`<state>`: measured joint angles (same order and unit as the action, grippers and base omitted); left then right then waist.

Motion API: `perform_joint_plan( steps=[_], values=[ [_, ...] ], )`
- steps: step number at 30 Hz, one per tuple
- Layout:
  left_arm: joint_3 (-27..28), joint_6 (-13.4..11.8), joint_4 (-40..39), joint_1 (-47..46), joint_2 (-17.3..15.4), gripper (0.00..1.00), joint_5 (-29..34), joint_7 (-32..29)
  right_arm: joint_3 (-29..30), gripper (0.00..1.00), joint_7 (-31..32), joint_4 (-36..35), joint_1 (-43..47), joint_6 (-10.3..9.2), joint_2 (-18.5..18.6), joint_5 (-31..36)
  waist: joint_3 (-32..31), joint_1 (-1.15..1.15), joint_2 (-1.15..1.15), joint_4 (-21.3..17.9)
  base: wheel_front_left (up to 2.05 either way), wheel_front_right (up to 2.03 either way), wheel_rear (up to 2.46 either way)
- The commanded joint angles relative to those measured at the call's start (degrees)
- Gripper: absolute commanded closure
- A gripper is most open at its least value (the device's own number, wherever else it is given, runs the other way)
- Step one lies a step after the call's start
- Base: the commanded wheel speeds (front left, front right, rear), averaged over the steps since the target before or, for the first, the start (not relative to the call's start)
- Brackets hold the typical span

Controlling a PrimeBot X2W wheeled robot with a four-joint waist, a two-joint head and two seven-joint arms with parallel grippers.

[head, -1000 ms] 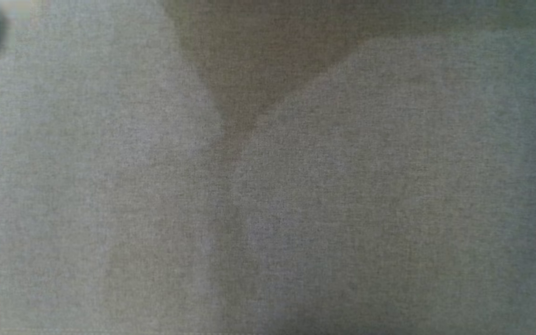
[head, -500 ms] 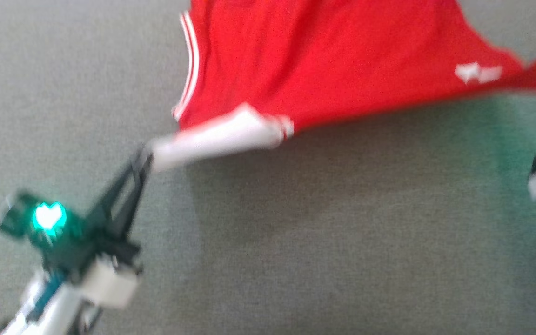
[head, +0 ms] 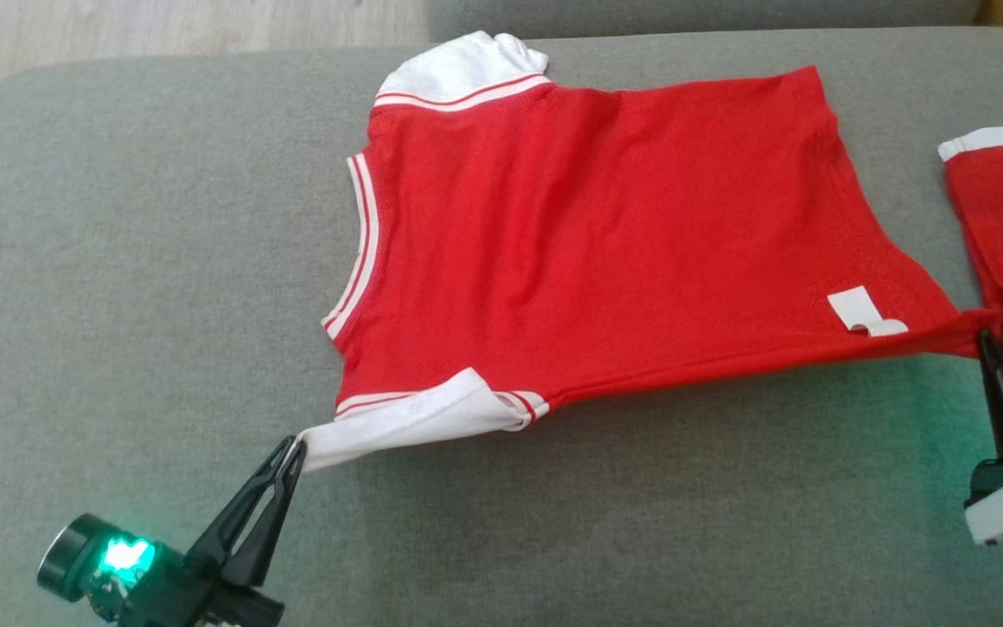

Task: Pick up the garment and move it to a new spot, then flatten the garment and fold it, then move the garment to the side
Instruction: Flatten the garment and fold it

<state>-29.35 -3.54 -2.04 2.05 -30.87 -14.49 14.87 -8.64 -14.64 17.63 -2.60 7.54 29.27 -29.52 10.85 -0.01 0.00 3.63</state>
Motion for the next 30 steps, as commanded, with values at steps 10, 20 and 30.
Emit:
perform_joint_plan(
  steps=[10,20,30],
  values=[
    [2.91,1.36,2.33,-9.53,1.29,1.00,0.78,0.13,1.52,1.00,-0.36,-1.28,-1.22,-0.05,-0.43,2.19,2.26,0.01,0.00,-0.04,0.00,0.00,0.00],
    [2.17,5.98,11.10,-26.53,4.10,1.00,5.22,0.13,-0.65,1.00,0.42,3.12,-9.39,-0.05,0.27,2.45,7.87,0.01,0.00,1.05,0.00,0.00,0.00],
    [1.31,9.15,22.50,-38.40,7.36,0.93,7.17,0.13,-3.22,0.59,0.78,8.99,-17.27,-0.05,-1.05,2.70,10.87,0.01,0.00,0.26,0.00,0.00,0.00]
  ],
)
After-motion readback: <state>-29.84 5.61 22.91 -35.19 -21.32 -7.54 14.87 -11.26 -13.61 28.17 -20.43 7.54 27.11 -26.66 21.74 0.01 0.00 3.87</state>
